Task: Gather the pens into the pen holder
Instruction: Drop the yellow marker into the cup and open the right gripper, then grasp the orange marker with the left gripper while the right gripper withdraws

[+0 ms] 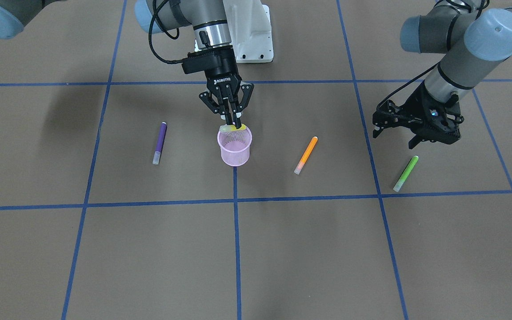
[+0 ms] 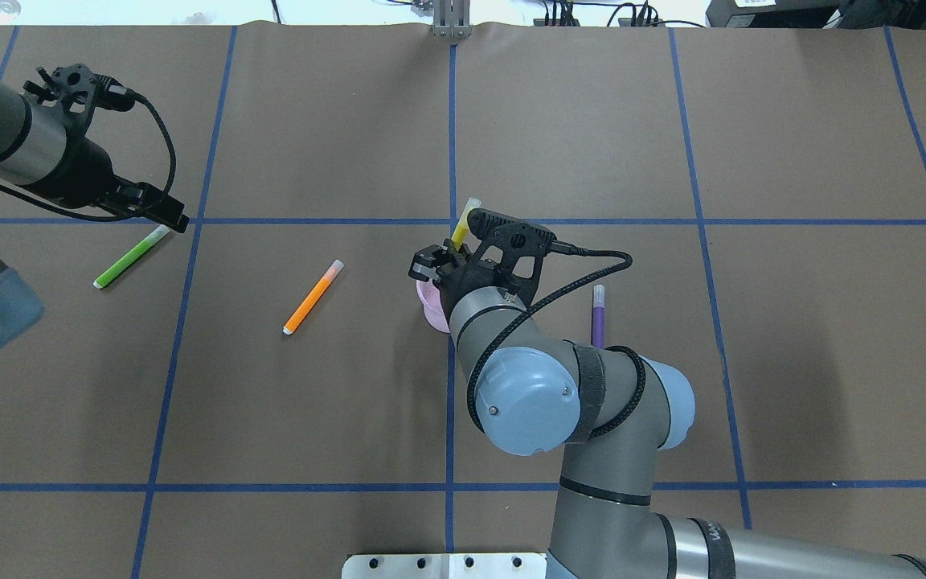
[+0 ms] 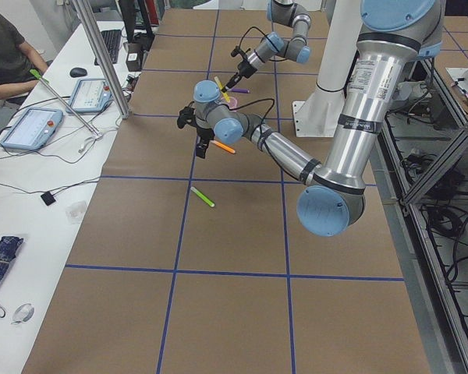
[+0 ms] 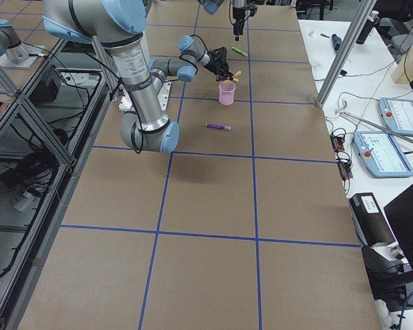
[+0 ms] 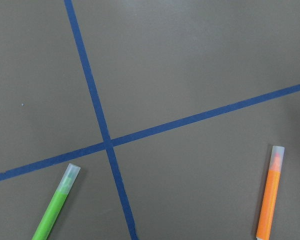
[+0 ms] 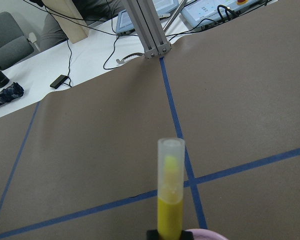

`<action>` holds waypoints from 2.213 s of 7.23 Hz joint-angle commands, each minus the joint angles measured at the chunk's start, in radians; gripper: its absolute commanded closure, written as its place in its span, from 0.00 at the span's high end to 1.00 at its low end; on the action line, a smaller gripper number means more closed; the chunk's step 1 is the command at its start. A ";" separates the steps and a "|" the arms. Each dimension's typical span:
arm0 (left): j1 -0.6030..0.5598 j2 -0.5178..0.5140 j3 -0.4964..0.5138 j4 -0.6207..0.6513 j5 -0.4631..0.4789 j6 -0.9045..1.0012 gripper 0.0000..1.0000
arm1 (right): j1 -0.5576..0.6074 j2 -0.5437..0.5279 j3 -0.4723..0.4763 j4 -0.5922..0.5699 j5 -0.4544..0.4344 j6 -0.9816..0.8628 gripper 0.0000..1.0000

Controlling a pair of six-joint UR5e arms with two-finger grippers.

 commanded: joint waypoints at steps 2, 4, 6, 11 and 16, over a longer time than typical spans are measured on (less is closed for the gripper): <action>0.065 -0.056 0.008 0.008 0.002 -0.055 1.00 | 0.003 -0.009 -0.013 -0.002 0.001 -0.008 0.93; 0.103 -0.126 0.078 0.008 0.002 -0.055 1.00 | 0.013 -0.044 0.053 0.001 0.018 -0.033 0.99; 0.144 -0.269 0.241 0.006 -0.001 -0.053 0.97 | 0.096 -0.179 0.216 0.004 0.214 -0.105 0.99; 0.214 -0.404 0.394 0.142 0.007 -0.034 0.78 | 0.326 -0.308 0.283 0.006 0.592 -0.211 0.99; 0.256 -0.414 0.437 0.219 0.028 0.003 0.64 | 0.333 -0.318 0.281 0.006 0.597 -0.220 0.99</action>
